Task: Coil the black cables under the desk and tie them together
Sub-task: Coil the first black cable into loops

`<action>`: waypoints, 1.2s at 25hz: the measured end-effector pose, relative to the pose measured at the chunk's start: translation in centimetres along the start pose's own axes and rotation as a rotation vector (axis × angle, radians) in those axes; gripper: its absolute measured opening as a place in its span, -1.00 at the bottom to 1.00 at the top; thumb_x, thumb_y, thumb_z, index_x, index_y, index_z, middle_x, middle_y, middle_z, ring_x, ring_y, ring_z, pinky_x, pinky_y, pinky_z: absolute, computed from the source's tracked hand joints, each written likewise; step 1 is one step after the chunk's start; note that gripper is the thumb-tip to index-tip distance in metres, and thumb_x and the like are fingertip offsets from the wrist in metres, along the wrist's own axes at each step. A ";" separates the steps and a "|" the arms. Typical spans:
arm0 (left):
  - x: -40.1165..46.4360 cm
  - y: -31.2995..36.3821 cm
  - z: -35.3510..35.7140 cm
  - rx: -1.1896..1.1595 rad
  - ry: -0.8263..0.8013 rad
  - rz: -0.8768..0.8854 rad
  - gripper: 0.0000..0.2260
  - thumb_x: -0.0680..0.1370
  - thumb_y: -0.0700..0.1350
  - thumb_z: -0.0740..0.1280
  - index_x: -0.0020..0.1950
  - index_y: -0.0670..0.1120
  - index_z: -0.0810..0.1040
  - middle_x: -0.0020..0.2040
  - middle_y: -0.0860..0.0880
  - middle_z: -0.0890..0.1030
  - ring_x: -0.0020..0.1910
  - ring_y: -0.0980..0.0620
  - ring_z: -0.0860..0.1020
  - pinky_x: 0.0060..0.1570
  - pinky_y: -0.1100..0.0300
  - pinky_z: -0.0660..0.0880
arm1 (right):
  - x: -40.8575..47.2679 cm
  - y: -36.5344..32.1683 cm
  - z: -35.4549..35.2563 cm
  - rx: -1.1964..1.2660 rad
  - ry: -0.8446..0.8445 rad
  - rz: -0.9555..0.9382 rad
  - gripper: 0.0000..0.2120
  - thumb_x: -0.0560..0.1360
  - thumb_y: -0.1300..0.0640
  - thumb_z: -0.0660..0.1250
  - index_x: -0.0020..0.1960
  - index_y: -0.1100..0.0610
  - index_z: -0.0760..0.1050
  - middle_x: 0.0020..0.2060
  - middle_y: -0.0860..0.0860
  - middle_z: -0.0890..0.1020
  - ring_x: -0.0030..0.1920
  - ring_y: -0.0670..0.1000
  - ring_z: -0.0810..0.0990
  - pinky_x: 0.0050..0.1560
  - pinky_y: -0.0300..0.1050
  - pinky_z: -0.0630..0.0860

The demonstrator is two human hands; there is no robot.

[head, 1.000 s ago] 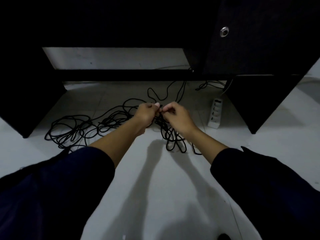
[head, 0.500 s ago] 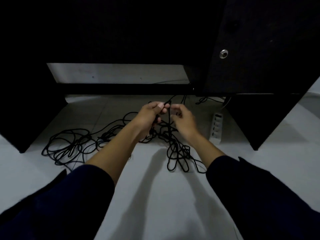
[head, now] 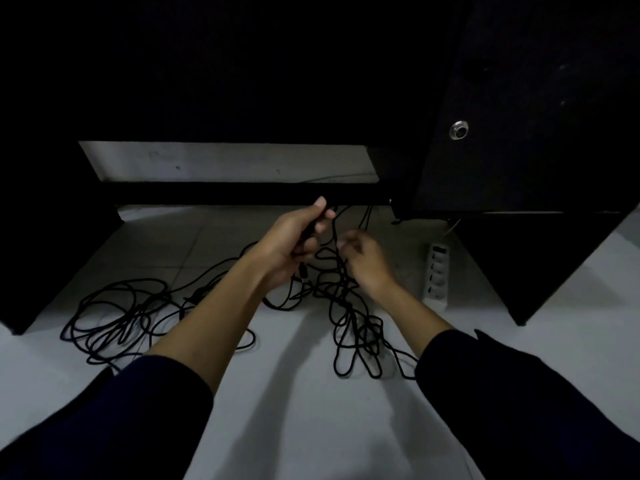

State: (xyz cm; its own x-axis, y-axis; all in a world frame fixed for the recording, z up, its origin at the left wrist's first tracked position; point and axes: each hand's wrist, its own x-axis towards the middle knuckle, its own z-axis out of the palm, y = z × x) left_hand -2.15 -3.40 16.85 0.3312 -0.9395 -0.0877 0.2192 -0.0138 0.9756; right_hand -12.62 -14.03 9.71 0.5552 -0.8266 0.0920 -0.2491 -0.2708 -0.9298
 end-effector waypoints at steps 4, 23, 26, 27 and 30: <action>-1.4 -0.3 0.3 -0.009 0.000 0.044 -0.74 0.62 0.07 0.20 0.04 -0.06 0.59 -0.40 0.11 0.35 -0.51 0.17 0.16 -0.53 0.32 0.11 | -1.2 0.7 1.2 0.006 -0.115 0.011 -0.56 0.61 0.11 0.23 0.46 0.12 0.25 0.30 0.01 0.45 0.32 -0.02 0.41 0.29 -0.06 0.39; -0.5 -2.2 0.9 -0.053 0.227 0.154 -0.78 0.68 -0.15 0.08 0.10 -0.10 0.51 -0.17 -0.02 0.42 -0.46 0.18 0.30 -0.52 0.35 0.27 | -2.4 -4.9 -0.3 0.361 -0.027 -0.021 -0.57 0.62 0.22 0.13 0.45 -0.05 0.34 0.00 0.11 0.45 -0.37 -0.16 0.41 -0.44 -0.29 0.38; -0.6 -2.0 1.7 -0.078 0.167 0.158 -0.75 0.68 -0.14 0.09 0.19 -0.17 0.52 -0.16 -0.04 0.52 -0.46 0.18 0.31 -0.51 0.35 0.28 | -3.3 -5.4 -0.5 0.407 -0.022 -0.072 -0.58 0.60 0.28 0.22 0.40 -0.02 0.38 -0.17 -0.01 0.52 -0.39 -0.20 0.47 -0.41 -0.26 0.40; -0.6 -1.9 1.9 -0.069 0.151 0.168 -0.73 0.68 -0.14 0.08 0.22 -0.19 0.52 -0.19 -0.03 0.57 -0.48 0.19 0.32 -0.51 0.36 0.28 | -3.5 -5.4 -0.6 0.407 0.010 -0.094 -0.63 0.58 0.27 0.27 0.34 0.01 0.43 -0.18 -0.02 0.54 -0.40 -0.21 0.50 -0.41 -0.27 0.42; -0.9 -1.8 2.3 0.005 0.130 0.173 -0.70 0.68 -0.10 0.09 0.17 -0.23 0.54 -0.35 0.05 0.55 -0.55 0.24 0.34 -0.51 0.38 0.27 | -4.0 -5.4 -0.6 0.399 0.118 -0.129 -0.78 0.52 0.26 0.36 0.13 0.11 0.44 -0.16 0.02 0.62 -0.38 -0.16 0.58 -0.41 -0.24 0.47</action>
State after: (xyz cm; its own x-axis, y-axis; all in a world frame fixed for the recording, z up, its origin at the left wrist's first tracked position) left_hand -4.96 -3.33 15.65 0.4796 -0.8757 0.0562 0.1439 0.1416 0.9794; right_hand -13.97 -9.60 14.55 0.4612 -0.8555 0.2355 0.1554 -0.1835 -0.9707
